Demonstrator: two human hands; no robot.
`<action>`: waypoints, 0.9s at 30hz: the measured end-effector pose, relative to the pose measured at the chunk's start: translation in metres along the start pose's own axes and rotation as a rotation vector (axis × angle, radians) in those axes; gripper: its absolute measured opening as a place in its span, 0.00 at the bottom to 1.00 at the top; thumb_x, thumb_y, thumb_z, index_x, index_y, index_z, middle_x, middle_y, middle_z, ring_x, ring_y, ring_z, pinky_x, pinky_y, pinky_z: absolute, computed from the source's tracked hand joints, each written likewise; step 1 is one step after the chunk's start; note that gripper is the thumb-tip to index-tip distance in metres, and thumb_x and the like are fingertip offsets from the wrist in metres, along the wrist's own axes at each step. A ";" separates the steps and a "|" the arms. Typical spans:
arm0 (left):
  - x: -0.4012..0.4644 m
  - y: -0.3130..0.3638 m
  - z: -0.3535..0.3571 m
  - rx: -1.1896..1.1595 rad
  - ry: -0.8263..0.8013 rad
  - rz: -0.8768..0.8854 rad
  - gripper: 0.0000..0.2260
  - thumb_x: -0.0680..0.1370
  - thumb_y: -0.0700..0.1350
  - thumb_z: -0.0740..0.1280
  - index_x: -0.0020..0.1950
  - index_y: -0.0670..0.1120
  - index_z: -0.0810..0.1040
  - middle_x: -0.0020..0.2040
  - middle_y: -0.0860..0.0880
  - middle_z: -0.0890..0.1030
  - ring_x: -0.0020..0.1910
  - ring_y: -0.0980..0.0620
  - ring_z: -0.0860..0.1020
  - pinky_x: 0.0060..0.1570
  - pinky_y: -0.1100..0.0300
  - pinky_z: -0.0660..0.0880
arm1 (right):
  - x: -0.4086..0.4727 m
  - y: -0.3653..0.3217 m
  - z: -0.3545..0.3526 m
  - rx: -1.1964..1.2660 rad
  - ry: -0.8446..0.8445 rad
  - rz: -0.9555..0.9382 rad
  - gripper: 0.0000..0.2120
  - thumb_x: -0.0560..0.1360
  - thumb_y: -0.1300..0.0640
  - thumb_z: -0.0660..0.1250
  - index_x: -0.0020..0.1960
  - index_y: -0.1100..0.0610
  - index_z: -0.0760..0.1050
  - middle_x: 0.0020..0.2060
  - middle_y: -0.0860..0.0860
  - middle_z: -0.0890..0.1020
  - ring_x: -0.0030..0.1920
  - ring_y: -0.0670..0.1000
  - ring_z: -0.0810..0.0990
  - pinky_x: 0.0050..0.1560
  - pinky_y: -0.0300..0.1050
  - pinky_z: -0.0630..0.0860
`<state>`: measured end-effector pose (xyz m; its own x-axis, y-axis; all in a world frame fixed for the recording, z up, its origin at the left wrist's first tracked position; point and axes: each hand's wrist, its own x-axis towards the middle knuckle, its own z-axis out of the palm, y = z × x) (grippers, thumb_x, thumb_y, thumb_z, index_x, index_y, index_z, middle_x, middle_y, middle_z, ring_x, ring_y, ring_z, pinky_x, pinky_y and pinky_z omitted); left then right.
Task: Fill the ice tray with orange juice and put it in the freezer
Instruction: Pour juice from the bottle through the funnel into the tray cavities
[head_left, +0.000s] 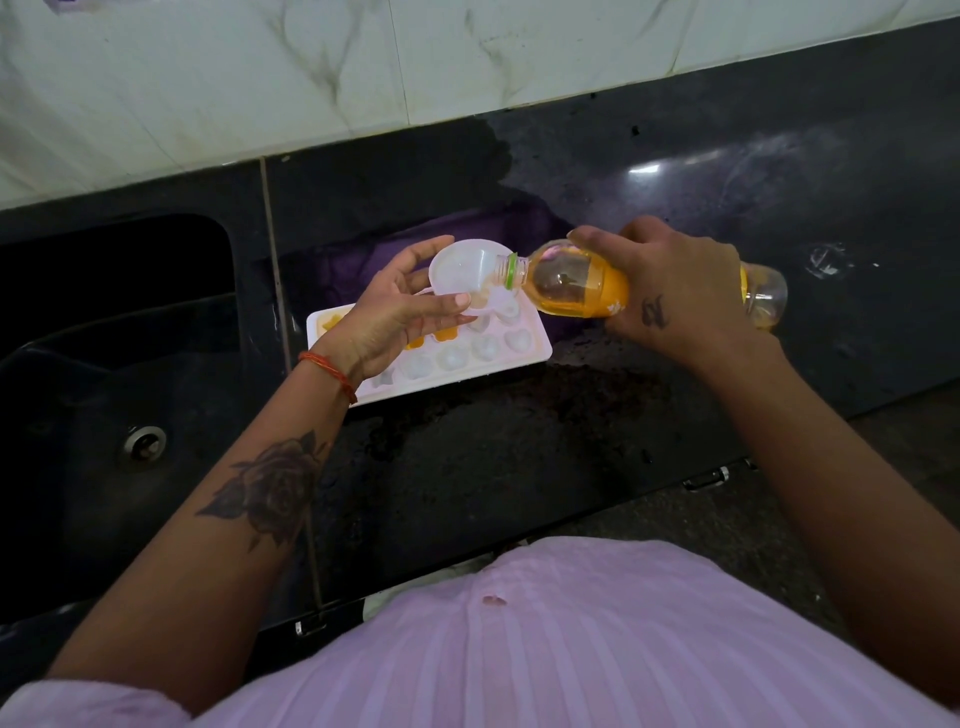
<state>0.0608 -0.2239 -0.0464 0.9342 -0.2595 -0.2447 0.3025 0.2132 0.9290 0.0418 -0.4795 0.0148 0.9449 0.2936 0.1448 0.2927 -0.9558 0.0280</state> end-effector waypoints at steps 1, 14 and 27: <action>0.000 0.000 0.000 0.000 -0.001 0.000 0.31 0.64 0.35 0.73 0.66 0.48 0.71 0.58 0.46 0.80 0.54 0.45 0.82 0.44 0.56 0.81 | 0.000 0.000 -0.001 -0.004 0.002 -0.001 0.32 0.69 0.51 0.71 0.70 0.43 0.63 0.54 0.57 0.76 0.47 0.62 0.78 0.41 0.48 0.62; 0.001 0.002 0.000 -0.002 0.000 -0.010 0.32 0.64 0.35 0.74 0.66 0.48 0.71 0.61 0.44 0.79 0.56 0.44 0.81 0.49 0.52 0.81 | 0.001 0.000 0.000 -0.010 -0.004 0.003 0.34 0.68 0.50 0.72 0.70 0.43 0.62 0.55 0.57 0.75 0.48 0.62 0.77 0.41 0.49 0.62; -0.001 0.013 0.009 -0.066 0.011 0.016 0.25 0.71 0.29 0.67 0.65 0.47 0.71 0.55 0.48 0.81 0.53 0.46 0.83 0.43 0.55 0.81 | -0.005 0.002 -0.004 0.188 -0.037 0.079 0.41 0.62 0.48 0.75 0.70 0.41 0.60 0.56 0.53 0.75 0.53 0.60 0.76 0.49 0.53 0.69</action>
<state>0.0621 -0.2294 -0.0318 0.9409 -0.2451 -0.2337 0.2994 0.2793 0.9123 0.0375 -0.4834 0.0178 0.9698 0.2212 0.1027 0.2361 -0.9571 -0.1678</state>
